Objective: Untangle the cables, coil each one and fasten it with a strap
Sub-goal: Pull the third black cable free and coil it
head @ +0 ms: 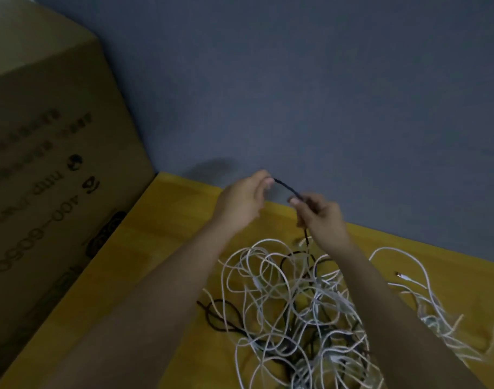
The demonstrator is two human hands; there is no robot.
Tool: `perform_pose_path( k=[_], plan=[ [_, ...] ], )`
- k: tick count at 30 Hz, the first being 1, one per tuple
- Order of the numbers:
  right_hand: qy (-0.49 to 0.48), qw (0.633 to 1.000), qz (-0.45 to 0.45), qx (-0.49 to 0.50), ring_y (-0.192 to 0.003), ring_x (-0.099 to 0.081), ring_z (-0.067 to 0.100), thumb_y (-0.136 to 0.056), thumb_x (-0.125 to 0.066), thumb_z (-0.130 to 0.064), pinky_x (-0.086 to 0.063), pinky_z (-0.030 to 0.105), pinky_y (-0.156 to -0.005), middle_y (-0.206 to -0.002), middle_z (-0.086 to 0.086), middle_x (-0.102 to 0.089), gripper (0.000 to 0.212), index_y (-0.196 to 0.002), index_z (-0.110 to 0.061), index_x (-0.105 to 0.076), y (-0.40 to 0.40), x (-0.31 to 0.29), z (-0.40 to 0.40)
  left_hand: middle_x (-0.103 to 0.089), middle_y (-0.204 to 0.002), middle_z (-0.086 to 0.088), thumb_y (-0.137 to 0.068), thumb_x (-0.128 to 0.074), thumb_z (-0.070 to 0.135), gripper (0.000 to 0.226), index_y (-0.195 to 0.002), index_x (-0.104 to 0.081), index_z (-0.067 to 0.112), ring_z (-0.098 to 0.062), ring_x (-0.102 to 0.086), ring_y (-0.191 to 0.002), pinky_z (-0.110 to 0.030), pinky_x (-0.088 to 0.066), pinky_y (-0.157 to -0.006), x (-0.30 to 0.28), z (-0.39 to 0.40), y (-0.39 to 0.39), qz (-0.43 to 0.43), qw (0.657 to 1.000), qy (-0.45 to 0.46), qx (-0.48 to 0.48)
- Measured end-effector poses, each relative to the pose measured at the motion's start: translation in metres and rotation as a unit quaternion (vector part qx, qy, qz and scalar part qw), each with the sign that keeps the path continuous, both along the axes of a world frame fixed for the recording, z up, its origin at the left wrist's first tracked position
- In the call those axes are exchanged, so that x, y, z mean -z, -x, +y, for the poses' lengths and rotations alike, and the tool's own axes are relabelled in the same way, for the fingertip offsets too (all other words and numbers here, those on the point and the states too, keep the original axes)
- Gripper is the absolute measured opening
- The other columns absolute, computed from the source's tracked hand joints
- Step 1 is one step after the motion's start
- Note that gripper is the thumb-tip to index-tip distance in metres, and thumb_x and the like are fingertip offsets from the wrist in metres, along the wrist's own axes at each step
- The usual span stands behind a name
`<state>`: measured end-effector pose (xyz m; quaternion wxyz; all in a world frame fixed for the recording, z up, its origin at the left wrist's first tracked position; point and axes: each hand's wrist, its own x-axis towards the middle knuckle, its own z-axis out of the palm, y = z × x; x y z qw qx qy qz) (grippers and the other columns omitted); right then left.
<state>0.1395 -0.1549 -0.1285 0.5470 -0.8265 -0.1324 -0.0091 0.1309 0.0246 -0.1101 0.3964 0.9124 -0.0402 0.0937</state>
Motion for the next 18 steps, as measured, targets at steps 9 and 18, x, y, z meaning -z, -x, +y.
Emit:
perform_pose_path(
  k=[9,18],
  plan=[
    [0.339,0.932,-0.078,0.101,-0.062,-0.055,0.018,-0.097,-0.053,-0.029,-0.034,0.029,-0.057,-0.066,0.005,-0.061,0.031,-0.079,-0.011,-0.07,0.034,0.01,-0.062,-0.06,-0.079,-0.01,-0.102,-0.038,0.025,0.021,-0.085,-0.047,0.017,-0.036,-0.058,-0.083,-0.045,-0.046,-0.072,0.002,-0.044,0.02,-0.146,0.984,0.083,-0.058],
    [-0.147,0.945,-0.23,0.183,-0.044,-0.057,0.01,-0.099,-0.051,-0.027,-0.054,0.03,-0.058,-0.052,0.0,-0.053,0.034,-0.069,-0.012,-0.055,0.192,-0.147,-0.079,-0.057,-0.104,-0.022,-0.102,-0.038,0.028,0.032,-0.108,-0.064,0.01,-0.035,-0.052,-0.103,-0.037,-0.037,-0.09,-0.083,-0.08,0.149,-0.188,0.978,0.066,-0.059]
  ],
)
